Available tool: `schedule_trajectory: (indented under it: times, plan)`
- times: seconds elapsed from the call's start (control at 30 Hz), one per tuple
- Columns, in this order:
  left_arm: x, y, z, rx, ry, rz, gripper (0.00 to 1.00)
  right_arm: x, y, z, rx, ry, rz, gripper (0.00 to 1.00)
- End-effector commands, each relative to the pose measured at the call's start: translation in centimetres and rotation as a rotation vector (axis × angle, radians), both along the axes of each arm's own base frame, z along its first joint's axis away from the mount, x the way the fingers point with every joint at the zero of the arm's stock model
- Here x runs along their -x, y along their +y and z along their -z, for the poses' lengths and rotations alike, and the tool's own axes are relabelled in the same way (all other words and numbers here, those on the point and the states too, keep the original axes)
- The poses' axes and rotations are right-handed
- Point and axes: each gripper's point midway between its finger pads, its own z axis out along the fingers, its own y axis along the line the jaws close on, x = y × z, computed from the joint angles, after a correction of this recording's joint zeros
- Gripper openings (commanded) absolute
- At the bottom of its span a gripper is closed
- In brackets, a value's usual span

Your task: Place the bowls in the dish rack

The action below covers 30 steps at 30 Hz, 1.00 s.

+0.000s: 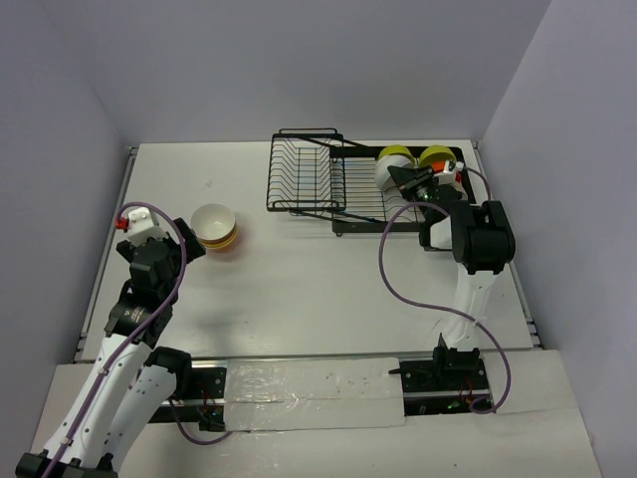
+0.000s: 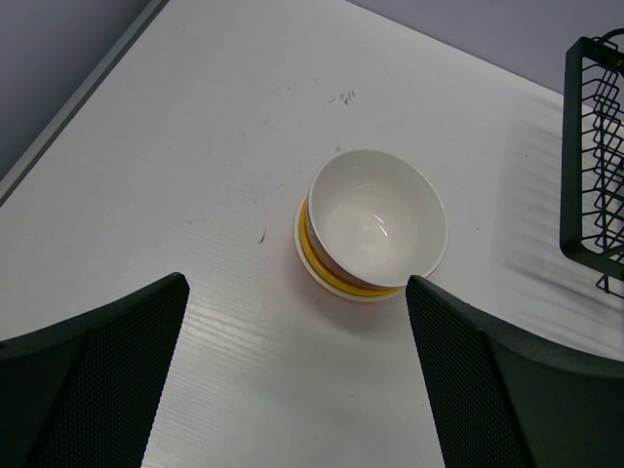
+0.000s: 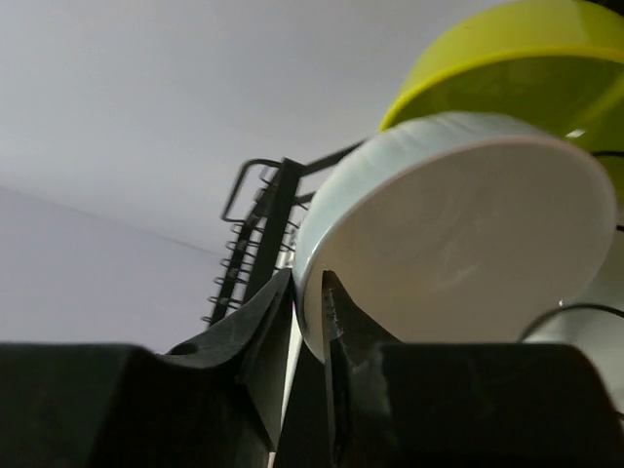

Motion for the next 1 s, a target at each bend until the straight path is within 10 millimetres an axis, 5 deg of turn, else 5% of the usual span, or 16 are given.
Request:
schedule_trajectory:
  times: [0.0, 0.5, 0.97]
  plan:
    - [-0.1, -0.2, -0.7, 0.000, -0.026, 0.010, 0.99, 0.3, -0.4, -0.5, 0.048, 0.000, 0.041, 0.26]
    - [-0.1, -0.5, -0.8, 0.024, -0.030, 0.018, 0.99, 1.6, 0.9, -1.4, 0.200, 0.019, 0.022, 0.58]
    - [-0.7, -1.8, 0.1, 0.155, 0.110, -0.011, 0.99, 7.9, 2.3, -2.6, 0.497, 0.140, -0.041, 0.72]
